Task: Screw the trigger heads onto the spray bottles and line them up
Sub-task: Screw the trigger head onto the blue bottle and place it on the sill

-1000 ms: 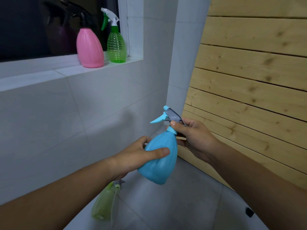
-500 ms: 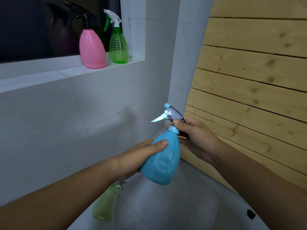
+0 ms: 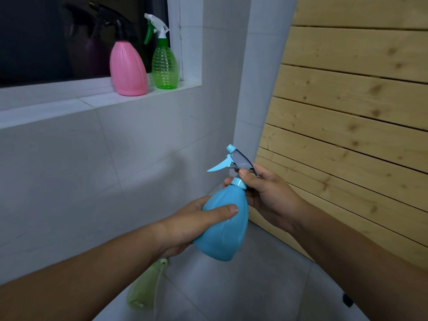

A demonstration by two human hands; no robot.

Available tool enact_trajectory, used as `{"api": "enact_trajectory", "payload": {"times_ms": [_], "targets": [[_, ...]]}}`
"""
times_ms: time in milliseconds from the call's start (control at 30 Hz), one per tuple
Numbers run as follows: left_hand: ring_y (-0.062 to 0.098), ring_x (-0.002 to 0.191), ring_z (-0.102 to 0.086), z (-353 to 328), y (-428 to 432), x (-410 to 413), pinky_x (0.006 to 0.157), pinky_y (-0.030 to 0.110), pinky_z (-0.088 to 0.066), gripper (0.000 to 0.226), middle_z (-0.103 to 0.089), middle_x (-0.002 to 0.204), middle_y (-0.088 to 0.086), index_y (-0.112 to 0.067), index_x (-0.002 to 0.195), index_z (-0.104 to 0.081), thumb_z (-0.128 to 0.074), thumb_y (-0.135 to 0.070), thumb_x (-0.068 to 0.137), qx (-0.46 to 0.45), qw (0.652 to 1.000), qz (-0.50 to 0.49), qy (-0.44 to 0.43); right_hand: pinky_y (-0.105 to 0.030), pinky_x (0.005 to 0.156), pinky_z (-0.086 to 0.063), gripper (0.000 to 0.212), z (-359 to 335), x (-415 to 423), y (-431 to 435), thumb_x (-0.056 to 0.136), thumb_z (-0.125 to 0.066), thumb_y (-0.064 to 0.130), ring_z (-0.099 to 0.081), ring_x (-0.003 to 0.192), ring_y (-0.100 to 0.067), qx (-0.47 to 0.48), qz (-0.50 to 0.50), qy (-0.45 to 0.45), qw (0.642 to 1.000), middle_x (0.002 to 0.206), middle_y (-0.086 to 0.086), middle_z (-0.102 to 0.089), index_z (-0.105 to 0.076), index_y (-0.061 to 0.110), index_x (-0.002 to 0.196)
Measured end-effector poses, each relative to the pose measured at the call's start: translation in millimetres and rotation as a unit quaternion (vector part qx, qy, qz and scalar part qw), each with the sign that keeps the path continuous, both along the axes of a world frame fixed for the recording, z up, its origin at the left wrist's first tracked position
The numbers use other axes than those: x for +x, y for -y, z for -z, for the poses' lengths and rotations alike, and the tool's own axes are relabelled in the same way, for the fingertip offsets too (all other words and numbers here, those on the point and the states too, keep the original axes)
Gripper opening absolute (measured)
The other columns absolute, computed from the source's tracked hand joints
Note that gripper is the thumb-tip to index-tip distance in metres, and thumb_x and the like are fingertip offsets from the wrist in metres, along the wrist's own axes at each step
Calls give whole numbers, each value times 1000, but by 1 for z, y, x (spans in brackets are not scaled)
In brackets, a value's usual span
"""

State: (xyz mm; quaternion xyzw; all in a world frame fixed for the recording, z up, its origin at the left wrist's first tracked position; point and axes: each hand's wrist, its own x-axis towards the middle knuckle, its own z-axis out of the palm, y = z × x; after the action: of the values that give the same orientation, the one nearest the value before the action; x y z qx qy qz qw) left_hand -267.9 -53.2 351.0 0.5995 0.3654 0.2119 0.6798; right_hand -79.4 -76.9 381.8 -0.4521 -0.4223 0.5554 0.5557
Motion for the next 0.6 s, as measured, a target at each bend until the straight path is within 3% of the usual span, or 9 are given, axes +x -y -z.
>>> {"api": "enact_trajectory", "payload": {"times_ms": [100, 200, 367, 600], "targets": [[25, 96, -78, 0, 0, 2, 86, 46, -61, 70, -80, 106, 5, -22, 120, -68, -83, -56, 62, 29, 998, -36, -35, -41, 92, -55, 29, 6, -2, -2, 99, -54, 20, -70, 100, -26, 0, 23, 2, 1000, 102, -14, -74, -59, 11, 126], [19, 88, -79, 0, 1, 4, 74, 36, -63, 61, -81, 99, 0, -25, 114, -69, -83, -54, 63, 50, 994, -74, -61, -34, 84, -56, 27, 10, -4, -3, 98, -55, 19, -71, 96, -21, -4, 48, 0, 999, 100, -12, -74, -61, 11, 123], [17, 88, -78, 3, 4, 7, 73, 32, -62, 56, -80, 100, -2, -27, 111, -68, -84, -55, 65, 78, 988, -96, -97, -32, 81, -57, 27, 13, -4, -5, 97, -58, 20, -73, 100, -18, -15, 66, 17, 998, 103, -8, -74, -62, 12, 123], [25, 106, -75, -1, -5, -3, 87, 38, -59, 56, -77, 119, 8, -23, 130, -64, -76, -46, 79, -8, 1000, 24, -8, -36, 87, -56, 28, 3, -1, -1, 96, -60, 22, -72, 105, -18, -4, 38, 28, 999, 109, -10, -75, -63, 14, 122]]}}
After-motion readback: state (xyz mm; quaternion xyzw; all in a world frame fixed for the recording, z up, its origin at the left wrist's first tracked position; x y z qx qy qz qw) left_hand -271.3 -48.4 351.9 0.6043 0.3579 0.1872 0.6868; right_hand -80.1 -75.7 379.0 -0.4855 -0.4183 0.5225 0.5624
